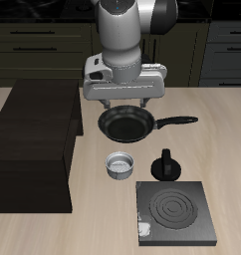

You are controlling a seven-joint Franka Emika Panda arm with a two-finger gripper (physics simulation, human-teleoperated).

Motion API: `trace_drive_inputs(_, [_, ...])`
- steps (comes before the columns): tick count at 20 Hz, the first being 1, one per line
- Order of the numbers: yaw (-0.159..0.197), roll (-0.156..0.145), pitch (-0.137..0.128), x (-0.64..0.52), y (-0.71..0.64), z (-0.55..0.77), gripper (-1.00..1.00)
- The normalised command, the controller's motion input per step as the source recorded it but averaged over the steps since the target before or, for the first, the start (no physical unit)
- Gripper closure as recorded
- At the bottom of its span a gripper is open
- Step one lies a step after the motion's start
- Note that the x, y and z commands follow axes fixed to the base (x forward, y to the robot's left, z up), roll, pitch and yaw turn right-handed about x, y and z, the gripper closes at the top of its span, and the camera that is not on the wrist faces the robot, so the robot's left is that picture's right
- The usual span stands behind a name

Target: Place the ramekin on top of the wooden shelf

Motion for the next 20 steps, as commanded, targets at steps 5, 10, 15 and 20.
trace_drive_inputs(5, [-0.014,-0.008,0.018,0.05,-0.06,-0.15,-1.00])
trace_drive_inputs(10, [0.021,-0.007,0.001,0.07,0.00,-0.24,-1.00])
trace_drive_inputs(15, [-0.018,-0.008,0.041,0.13,-0.04,-0.38,-1.00])
trace_drive_inputs(20, [-0.036,0.009,0.029,0.08,0.09,-0.38,-1.00])
